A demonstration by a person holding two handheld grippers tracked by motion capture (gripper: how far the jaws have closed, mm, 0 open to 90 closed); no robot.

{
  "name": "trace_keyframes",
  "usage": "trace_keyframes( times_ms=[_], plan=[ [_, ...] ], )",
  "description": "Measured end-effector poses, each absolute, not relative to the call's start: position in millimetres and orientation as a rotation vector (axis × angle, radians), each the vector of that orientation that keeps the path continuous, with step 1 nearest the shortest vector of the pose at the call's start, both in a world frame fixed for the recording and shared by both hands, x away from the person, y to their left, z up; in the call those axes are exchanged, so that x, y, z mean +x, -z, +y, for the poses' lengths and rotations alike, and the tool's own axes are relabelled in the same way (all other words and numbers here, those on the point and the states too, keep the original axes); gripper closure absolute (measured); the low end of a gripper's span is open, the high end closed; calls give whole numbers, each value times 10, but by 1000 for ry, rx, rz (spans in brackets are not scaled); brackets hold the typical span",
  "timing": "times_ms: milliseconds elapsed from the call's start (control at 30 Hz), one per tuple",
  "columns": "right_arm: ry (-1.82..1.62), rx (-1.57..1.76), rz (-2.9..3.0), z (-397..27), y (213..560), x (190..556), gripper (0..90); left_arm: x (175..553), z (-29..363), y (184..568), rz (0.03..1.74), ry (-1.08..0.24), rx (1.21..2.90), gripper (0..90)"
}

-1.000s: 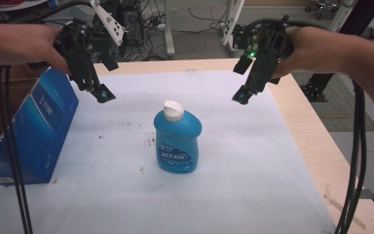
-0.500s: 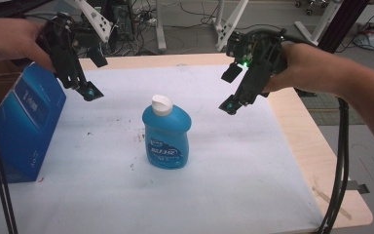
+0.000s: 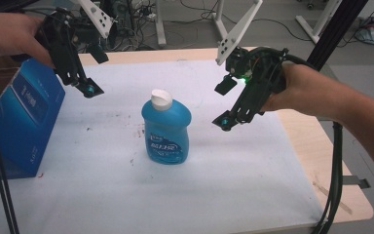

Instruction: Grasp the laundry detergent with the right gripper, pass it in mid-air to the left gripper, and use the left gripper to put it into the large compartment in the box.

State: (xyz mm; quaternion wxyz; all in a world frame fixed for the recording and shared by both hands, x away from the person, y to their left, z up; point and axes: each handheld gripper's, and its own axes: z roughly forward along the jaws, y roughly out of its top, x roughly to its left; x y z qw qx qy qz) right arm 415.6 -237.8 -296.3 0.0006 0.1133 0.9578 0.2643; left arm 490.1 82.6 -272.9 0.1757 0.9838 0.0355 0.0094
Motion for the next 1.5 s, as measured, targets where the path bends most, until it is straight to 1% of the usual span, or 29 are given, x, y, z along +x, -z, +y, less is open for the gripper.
trace_keyframes(
  times_ms=[633,1033,1500],
  plan=[
    [-1061,364,2938,-2321,3254,3965,107,4869,807,2763,86,-28,2791,16],
    [-1178,377,2902,-2248,3443,3950,107,4847,808,2782,88,-28,2797,16],
    [-1216,369,2901,-2118,3584,3972,107,4827,808,2799,94,-26,2797,16]
  ],
)
